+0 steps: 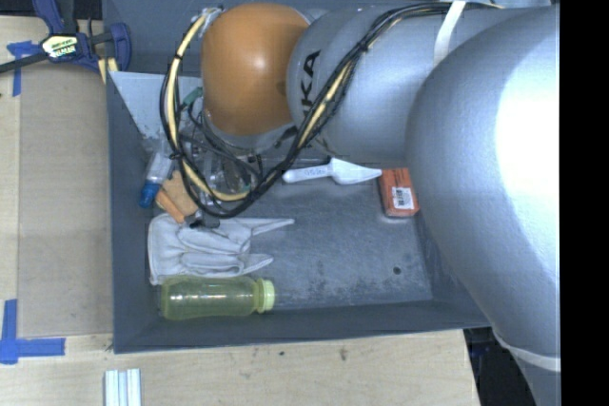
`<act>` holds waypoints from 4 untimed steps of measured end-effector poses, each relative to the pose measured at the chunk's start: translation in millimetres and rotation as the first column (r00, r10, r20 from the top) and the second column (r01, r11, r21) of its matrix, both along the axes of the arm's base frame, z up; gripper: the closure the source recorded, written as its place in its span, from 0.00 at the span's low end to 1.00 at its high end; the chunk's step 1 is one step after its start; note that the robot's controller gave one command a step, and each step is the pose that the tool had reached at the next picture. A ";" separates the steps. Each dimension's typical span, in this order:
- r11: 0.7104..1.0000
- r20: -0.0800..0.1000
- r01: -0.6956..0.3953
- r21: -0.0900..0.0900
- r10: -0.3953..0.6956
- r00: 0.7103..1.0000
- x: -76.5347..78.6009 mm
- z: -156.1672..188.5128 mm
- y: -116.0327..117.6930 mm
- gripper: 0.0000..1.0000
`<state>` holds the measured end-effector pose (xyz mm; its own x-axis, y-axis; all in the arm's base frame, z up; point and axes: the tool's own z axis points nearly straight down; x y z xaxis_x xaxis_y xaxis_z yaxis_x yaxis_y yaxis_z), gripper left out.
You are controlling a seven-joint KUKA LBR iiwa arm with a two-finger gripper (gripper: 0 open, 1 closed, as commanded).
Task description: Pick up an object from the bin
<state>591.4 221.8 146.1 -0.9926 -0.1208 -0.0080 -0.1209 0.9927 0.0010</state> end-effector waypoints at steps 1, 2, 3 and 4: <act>0.987 -0.006 -0.163 -0.002 0.163 0.987 0.8 -35.9 3.9 0.00; 1.000 0.005 0.011 0.004 -0.011 1.000 3.2 -55.0 14.6 1.00; 1.000 0.005 0.011 0.004 -0.011 1.000 3.1 -55.0 14.6 1.00; 1.000 -0.006 -0.003 -0.001 0.003 1.000 -13.9 53.0 -3.0 1.00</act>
Offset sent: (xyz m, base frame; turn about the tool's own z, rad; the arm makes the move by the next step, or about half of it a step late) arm -0.0011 0.0141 -0.0603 0.0088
